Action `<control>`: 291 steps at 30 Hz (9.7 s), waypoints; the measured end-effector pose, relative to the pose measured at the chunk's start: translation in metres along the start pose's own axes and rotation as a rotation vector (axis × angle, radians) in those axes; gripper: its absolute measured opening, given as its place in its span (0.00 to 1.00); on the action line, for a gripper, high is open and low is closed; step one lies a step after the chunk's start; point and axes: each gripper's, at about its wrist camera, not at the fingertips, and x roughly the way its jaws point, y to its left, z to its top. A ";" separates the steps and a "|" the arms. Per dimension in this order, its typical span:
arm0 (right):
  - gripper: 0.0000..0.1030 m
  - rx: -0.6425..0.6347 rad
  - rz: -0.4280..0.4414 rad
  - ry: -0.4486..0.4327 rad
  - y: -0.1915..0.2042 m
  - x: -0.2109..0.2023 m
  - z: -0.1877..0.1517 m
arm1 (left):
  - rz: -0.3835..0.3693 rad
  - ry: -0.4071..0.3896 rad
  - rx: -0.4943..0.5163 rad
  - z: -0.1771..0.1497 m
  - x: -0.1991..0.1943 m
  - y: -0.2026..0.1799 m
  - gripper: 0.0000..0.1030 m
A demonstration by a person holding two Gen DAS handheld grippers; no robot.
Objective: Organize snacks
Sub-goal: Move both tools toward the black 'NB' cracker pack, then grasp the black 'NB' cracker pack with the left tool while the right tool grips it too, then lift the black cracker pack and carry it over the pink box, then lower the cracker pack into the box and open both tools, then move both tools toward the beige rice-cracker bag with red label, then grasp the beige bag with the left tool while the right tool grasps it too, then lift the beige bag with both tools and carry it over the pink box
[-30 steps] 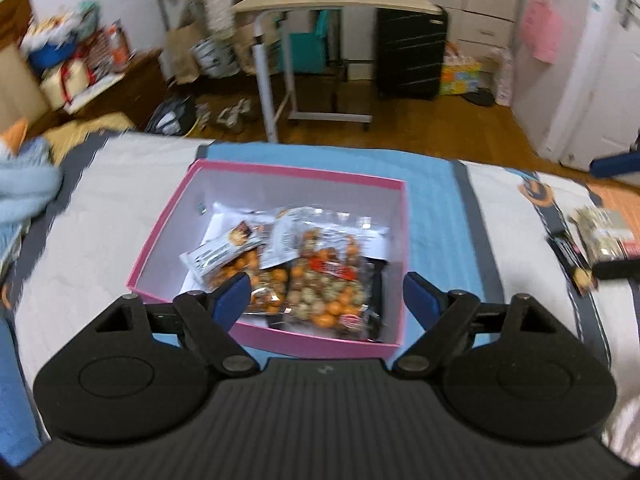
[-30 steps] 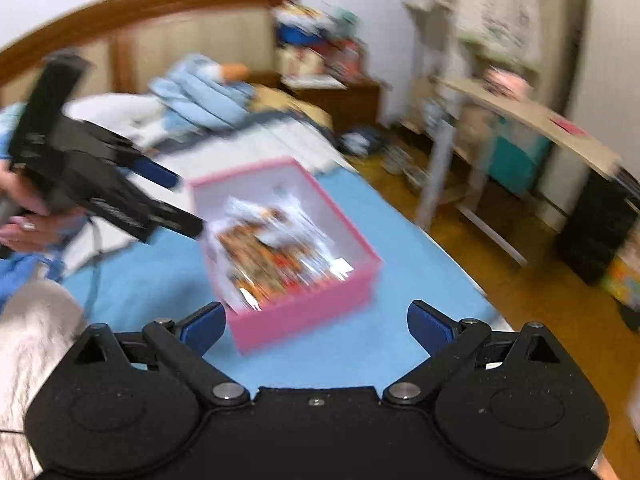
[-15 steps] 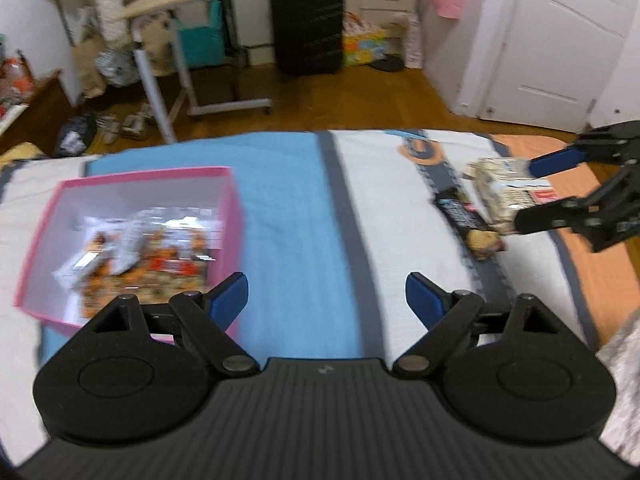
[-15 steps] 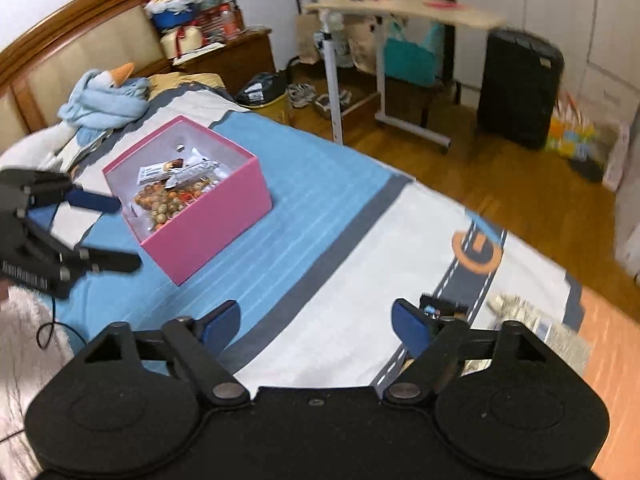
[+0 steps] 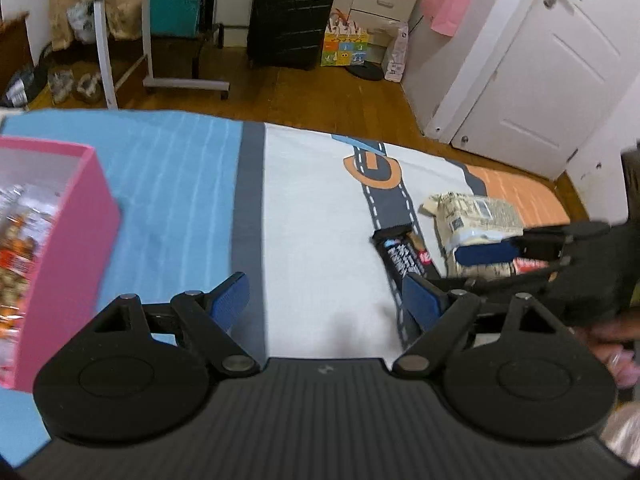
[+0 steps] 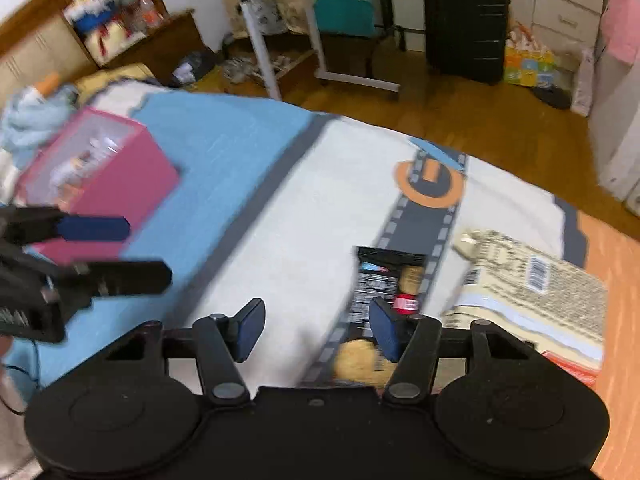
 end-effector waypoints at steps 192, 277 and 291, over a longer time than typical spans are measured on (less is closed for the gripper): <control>0.89 -0.264 -0.003 -0.311 0.044 -0.179 -0.054 | 0.077 -0.128 0.129 -0.041 -0.139 -0.030 0.85; 0.80 -0.259 0.028 -0.096 0.097 -0.160 -0.092 | -0.391 0.133 -0.326 -0.052 -0.089 0.003 0.60; 0.80 -0.288 0.166 -0.129 0.207 -0.136 -0.061 | -0.225 0.034 -0.255 -0.061 -0.191 0.105 0.60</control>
